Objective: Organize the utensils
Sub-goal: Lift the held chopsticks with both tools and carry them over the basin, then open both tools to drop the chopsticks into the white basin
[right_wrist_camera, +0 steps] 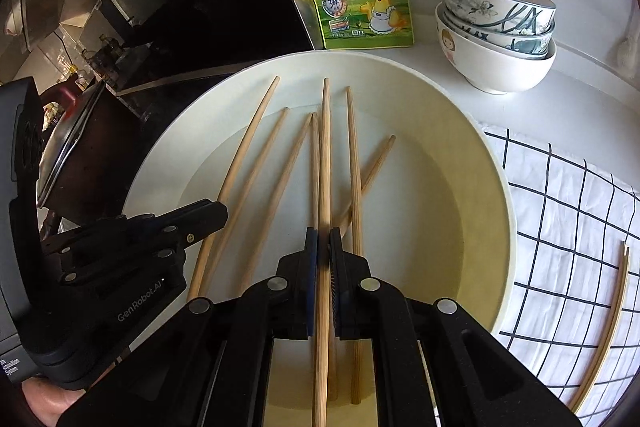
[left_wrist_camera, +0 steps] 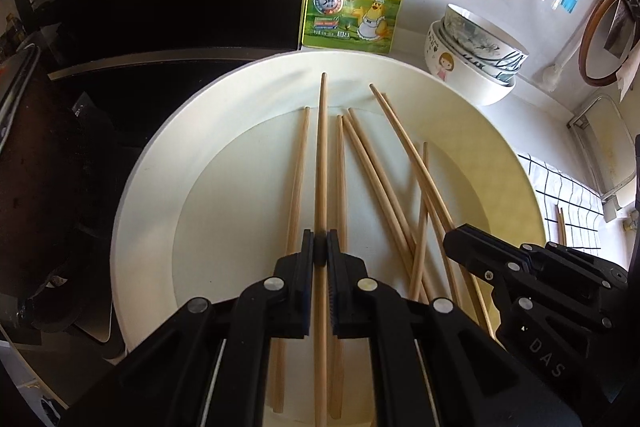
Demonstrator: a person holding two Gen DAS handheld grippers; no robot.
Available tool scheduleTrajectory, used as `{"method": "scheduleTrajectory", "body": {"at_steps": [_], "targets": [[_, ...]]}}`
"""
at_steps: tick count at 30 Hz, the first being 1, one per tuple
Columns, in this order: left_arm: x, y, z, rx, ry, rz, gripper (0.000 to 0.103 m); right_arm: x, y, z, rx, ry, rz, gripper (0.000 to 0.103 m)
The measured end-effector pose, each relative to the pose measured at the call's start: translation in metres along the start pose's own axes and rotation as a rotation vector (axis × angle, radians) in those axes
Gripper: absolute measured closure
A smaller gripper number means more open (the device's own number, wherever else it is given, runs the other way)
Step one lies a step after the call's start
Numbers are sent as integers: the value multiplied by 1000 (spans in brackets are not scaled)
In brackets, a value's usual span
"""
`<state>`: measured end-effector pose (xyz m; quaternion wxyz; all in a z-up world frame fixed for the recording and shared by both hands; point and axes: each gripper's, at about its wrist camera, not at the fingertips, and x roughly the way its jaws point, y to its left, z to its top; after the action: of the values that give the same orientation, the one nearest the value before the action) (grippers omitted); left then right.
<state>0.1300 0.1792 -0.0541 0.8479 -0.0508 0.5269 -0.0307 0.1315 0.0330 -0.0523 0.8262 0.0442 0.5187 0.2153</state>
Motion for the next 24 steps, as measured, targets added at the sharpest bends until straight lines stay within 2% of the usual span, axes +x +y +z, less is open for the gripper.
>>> {"method": "scheduleTrajectory", "body": {"at_steps": [7, 9, 11, 20, 24], "targets": [[7, 4, -4, -5, 22, -2, 94, 3, 0, -1, 3, -1, -24, 97], [4, 6, -5, -11, 14, 0, 75, 2, 0, -2, 3, -9, -25, 91], [0, 8, -6, -12, -3, 6, 69, -1, 1, -2, -4, -19, -31, 90], [-15, 14, -10, -24, -14, 10, 67, -16, -1, -9, 3, -43, -29, 90], [-21, 11, -13, -21, -21, 2, 60, -27, -6, -14, 14, -55, -29, 90]]}}
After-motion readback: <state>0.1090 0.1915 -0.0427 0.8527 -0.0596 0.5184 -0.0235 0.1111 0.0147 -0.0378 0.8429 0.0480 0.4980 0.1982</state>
